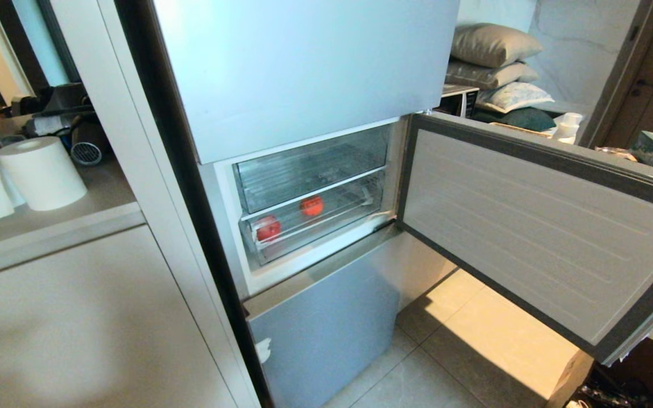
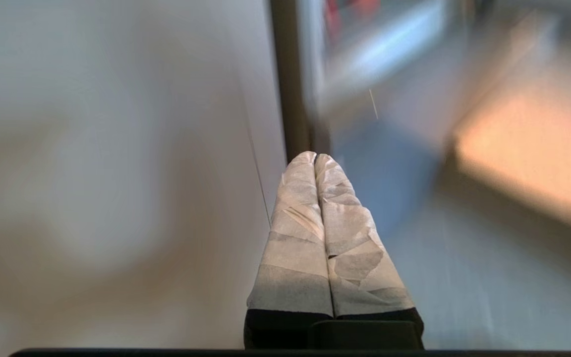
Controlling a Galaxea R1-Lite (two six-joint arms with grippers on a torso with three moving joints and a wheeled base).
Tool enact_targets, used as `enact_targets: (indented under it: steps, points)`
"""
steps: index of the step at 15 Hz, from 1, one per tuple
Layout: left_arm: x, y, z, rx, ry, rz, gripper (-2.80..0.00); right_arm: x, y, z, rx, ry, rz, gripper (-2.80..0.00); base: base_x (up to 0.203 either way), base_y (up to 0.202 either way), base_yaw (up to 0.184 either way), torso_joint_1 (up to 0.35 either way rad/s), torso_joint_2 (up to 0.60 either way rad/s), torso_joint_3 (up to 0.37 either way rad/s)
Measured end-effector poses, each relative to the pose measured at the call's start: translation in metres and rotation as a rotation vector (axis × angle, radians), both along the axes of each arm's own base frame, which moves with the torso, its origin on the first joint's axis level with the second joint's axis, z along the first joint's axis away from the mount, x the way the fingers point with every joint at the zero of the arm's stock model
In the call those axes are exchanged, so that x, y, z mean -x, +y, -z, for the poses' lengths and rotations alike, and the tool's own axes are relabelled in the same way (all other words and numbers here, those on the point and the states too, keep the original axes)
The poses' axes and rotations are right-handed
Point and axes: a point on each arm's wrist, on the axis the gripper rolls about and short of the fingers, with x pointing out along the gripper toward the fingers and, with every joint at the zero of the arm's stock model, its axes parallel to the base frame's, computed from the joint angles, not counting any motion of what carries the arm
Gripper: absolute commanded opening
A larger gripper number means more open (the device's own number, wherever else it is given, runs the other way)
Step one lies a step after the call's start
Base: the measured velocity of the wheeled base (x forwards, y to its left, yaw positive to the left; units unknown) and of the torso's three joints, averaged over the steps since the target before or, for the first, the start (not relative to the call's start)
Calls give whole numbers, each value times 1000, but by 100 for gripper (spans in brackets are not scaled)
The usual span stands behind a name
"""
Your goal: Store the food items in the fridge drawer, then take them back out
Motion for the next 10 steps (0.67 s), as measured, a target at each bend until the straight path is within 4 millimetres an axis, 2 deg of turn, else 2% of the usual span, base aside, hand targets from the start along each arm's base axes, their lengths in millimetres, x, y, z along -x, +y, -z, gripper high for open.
enact_targets:
  steps: [2, 5, 9, 10]
  points:
    - [5, 0, 12, -16, -23, 3, -280, 0, 0, 0, -1, -1, 0, -280, 0, 0, 0, 0, 0, 0]
    - [7, 0, 14, 104, -88, -37, -280, 0, 0, 0, 2, 0, 0, -280, 0, 0, 0, 0, 0, 0]
    - [7, 0, 15, 113, -99, -37, -280, 0, 0, 0, 1, 0, 2, -280, 0, 0, 0, 0, 0, 0]
    - [8, 0, 15, 113, -100, -38, -280, 0, 0, 0, -1, -1, 1, -280, -2, -4, 109, 9, 2, 3]
